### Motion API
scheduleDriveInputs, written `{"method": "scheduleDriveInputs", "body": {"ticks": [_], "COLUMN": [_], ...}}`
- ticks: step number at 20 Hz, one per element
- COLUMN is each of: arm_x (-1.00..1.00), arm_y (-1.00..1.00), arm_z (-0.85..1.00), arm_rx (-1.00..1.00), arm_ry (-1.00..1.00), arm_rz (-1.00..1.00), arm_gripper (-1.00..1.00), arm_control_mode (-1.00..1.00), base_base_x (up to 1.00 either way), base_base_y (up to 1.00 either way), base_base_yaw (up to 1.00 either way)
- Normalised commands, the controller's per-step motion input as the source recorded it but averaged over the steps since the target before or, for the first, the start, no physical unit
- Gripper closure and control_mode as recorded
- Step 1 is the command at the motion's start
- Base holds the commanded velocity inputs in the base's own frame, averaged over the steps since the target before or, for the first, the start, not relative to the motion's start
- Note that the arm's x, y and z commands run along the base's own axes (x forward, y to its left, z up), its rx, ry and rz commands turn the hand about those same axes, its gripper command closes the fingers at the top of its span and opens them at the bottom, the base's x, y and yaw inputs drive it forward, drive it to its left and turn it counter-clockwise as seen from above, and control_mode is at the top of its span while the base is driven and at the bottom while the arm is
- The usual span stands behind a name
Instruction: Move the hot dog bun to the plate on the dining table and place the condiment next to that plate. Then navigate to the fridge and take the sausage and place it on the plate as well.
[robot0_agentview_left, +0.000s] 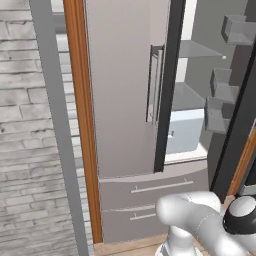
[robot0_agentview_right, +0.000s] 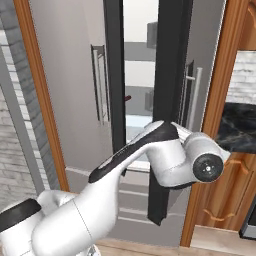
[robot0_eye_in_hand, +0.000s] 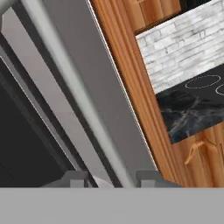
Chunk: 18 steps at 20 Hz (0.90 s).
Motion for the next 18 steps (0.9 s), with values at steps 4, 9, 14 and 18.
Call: {"method": "scheduleDriveInputs", "body": {"ticks": [4,9,14,18], "arm_x": [-1.0,-0.72,0.0,0.45], "arm_y": [0.84,1.0,1.0,1.0], "arm_z": [0.02,0.0,0.07,0.17], "arm_rx": [-0.26,-0.47,-0.41,-0.25], "arm_ry": [-0.28,-0.09,0.03,0.25], "arm_rz": [0.03,0.06,0.0,0.0], "arm_gripper": [-1.0,-1.0,-1.0,-1.0], "arm_control_mode": [-1.0,-1.0,-1.0,-1.0], "base_base_x": [0.0,0.0,0.0,0.0], "base_base_y": [0.0,0.0,0.0,0.0], "base_base_yaw": [0.0,0.0,0.0,0.0]}}
